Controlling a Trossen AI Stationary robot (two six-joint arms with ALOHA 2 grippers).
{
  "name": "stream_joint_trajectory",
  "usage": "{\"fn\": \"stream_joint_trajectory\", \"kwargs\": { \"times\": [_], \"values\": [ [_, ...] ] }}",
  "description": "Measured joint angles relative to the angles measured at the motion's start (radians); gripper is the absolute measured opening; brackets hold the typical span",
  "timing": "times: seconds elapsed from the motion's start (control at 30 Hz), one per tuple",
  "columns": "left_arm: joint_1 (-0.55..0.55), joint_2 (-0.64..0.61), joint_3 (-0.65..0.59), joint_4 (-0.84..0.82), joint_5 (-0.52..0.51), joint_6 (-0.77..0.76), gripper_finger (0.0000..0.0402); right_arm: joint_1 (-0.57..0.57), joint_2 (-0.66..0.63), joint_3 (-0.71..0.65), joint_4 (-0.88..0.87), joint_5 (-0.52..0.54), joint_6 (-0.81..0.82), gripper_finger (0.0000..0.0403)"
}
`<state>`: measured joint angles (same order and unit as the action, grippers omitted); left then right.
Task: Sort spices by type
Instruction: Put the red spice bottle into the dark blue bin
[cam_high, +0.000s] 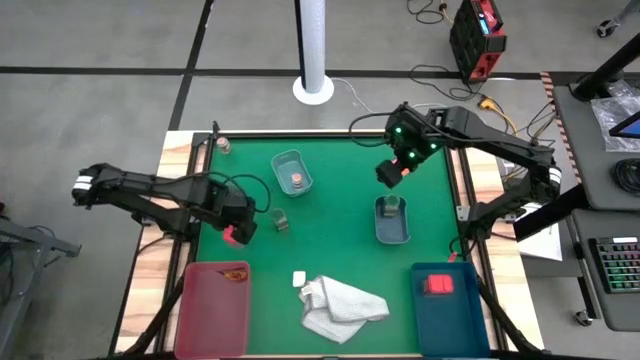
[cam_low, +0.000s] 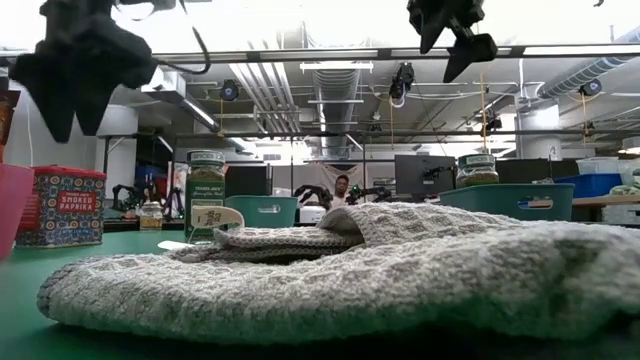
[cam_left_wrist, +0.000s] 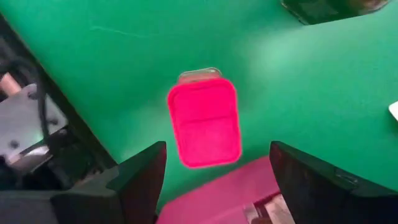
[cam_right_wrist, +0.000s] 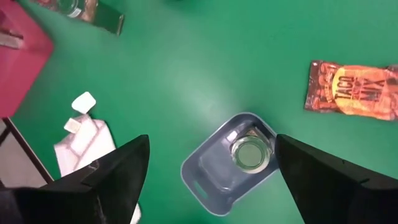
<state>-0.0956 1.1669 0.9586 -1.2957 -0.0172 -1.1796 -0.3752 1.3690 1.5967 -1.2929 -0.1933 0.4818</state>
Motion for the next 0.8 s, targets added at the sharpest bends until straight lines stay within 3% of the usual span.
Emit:
{"fn": "stream_joint_trajectory", "kwargs": {
  "times": [0.23, 0.63, 0.8],
  "values": [
    [0.020, -0.121, -0.173, 0.183, 0.001, 0.008, 0.0270, 0.005, 0.011, 0.000, 0.006, 0.001, 0.077, 0.0334],
    [0.019, -0.128, -0.300, 0.302, -0.044, 0.063, 0.0269, 0.004, 0.015, 0.000, 0.057, 0.002, 0.122, 0.0332],
    [0.019, -0.118, -0.359, 0.354, -0.049, 0.064, 0.0237, 0.004, 0.024, 0.000, 0.068, 0.010, 0.105, 0.0329]
  ]
}}
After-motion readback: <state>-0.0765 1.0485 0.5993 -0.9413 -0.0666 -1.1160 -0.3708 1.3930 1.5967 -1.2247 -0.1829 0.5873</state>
